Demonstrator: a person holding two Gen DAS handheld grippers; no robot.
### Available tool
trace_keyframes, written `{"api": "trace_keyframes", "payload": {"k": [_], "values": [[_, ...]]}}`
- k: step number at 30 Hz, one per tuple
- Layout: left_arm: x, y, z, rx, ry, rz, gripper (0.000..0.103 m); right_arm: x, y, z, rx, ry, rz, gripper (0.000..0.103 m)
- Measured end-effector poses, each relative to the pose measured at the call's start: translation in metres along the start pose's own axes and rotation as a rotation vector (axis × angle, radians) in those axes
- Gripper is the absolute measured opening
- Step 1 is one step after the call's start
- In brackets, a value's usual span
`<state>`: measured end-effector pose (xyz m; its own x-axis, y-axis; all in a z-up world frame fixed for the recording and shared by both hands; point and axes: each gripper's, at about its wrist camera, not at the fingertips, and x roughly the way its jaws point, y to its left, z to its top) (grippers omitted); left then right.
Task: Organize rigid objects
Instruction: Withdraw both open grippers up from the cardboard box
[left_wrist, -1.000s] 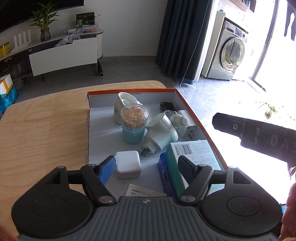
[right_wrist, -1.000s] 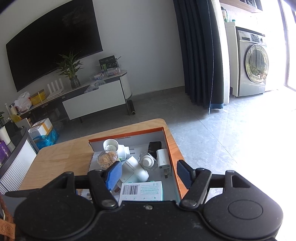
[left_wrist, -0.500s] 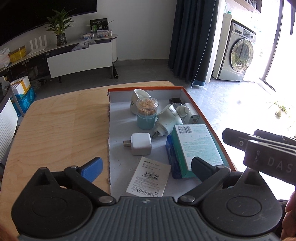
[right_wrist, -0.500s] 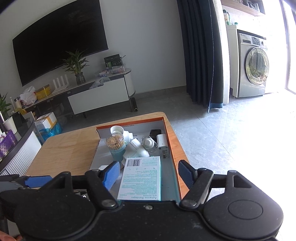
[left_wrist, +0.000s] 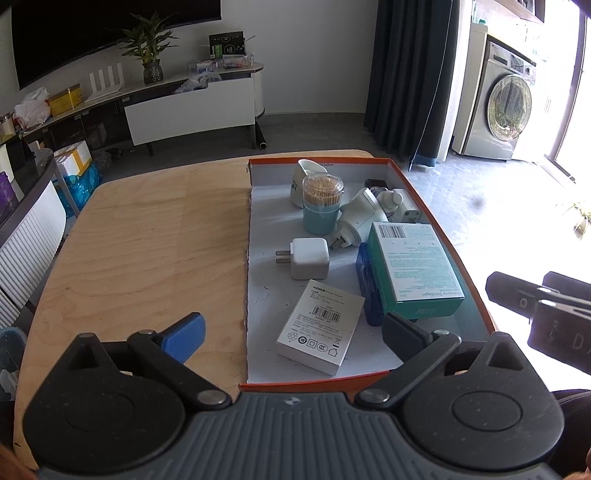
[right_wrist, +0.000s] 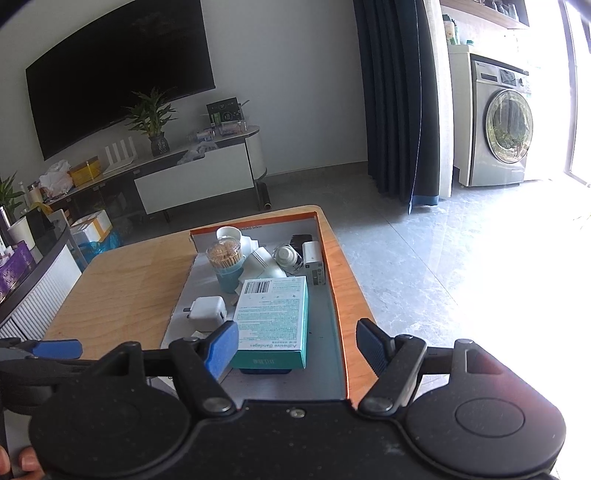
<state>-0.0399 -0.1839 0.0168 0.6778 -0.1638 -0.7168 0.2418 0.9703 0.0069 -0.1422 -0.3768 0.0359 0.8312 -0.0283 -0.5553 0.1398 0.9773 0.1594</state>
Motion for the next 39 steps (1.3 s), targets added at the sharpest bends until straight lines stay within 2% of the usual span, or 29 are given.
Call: {"api": "trace_keyframes", "payload": {"k": [11,39], "values": [[-0.004,0.001,-0.008,-0.014,0.007,-0.008,0.103,0.000,0.003,-0.012,-0.032,0.048,0.006,0.084],[0.003,0.001,-0.009,-0.026,0.035,-0.008,0.103,0.005,0.005,-0.012,-0.035,0.064,0.007,0.084]]}}
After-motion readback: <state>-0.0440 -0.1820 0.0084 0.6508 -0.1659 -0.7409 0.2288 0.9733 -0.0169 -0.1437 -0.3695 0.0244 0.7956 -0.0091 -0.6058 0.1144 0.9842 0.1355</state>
